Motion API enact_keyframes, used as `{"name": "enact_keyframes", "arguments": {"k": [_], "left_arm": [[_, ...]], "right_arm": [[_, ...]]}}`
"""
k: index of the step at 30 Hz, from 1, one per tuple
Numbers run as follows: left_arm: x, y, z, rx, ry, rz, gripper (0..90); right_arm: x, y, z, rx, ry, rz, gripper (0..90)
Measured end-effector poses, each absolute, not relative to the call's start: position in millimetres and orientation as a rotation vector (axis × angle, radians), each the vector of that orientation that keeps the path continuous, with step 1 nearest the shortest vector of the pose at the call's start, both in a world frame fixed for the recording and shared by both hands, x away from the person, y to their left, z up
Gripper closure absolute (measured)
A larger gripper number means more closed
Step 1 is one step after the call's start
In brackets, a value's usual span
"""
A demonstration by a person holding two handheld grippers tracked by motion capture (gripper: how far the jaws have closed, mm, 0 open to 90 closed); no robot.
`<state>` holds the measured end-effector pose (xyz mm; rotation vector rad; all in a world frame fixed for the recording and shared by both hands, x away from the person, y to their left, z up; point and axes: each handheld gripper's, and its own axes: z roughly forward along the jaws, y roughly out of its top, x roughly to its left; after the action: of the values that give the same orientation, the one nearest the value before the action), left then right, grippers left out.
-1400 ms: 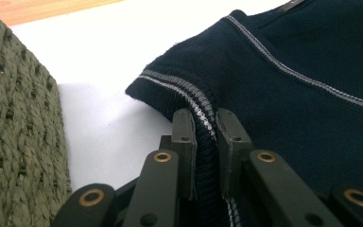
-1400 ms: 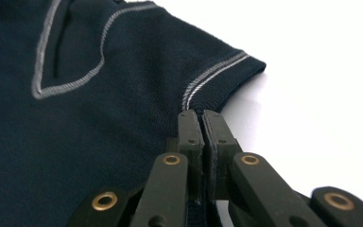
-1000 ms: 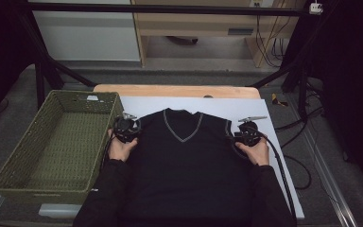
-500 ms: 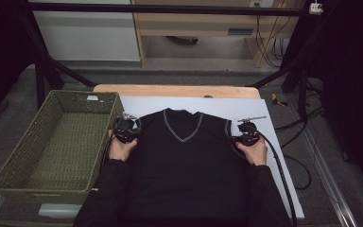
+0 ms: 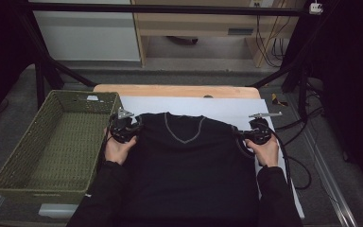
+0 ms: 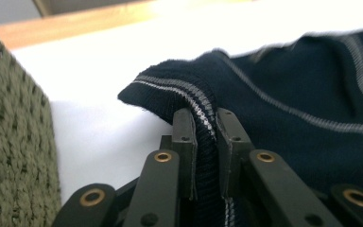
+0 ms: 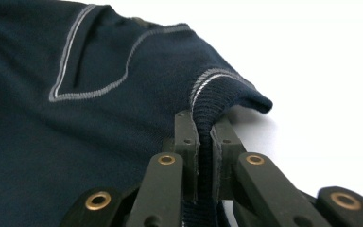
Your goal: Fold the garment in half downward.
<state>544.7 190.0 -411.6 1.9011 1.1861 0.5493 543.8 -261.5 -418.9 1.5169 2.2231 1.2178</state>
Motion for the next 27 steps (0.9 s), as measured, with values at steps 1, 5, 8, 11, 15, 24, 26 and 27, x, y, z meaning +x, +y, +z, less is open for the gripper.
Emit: {"name": "enact_keyframes", "arguments": {"k": [1,5,8,11,15,24,26,27], "left_arm": [[541,190,-408,1.899,1.182,0.549,79.5],[528,193,-395,1.88,1.176,0.546,79.5],[517,197,-384,1.858,1.17,0.533,79.5],[502,201,-374,1.833,1.148,0.522,79.4],[484,202,-364,1.834,1.103,0.525,79.4],[452,205,-344,1.856,1.023,0.506,79.4],[444,207,-342,1.866,1.015,0.502,79.4],[440,209,-341,1.875,1.009,0.502,79.4]], "right_arm": [[541,-262,-416,1.507,2.224,1.224,84.2],[530,-260,-404,1.459,2.212,1.252,84.1],[521,-262,-395,1.431,2.202,1.273,84.1],[510,-267,-384,1.401,2.193,1.303,84.0],[493,-270,-370,1.348,2.184,1.304,84.0],[463,-274,-356,1.303,2.192,1.296,83.8],[458,-272,-358,1.302,2.208,1.296,83.7],[456,-271,-360,1.302,2.218,1.296,83.8]]}}
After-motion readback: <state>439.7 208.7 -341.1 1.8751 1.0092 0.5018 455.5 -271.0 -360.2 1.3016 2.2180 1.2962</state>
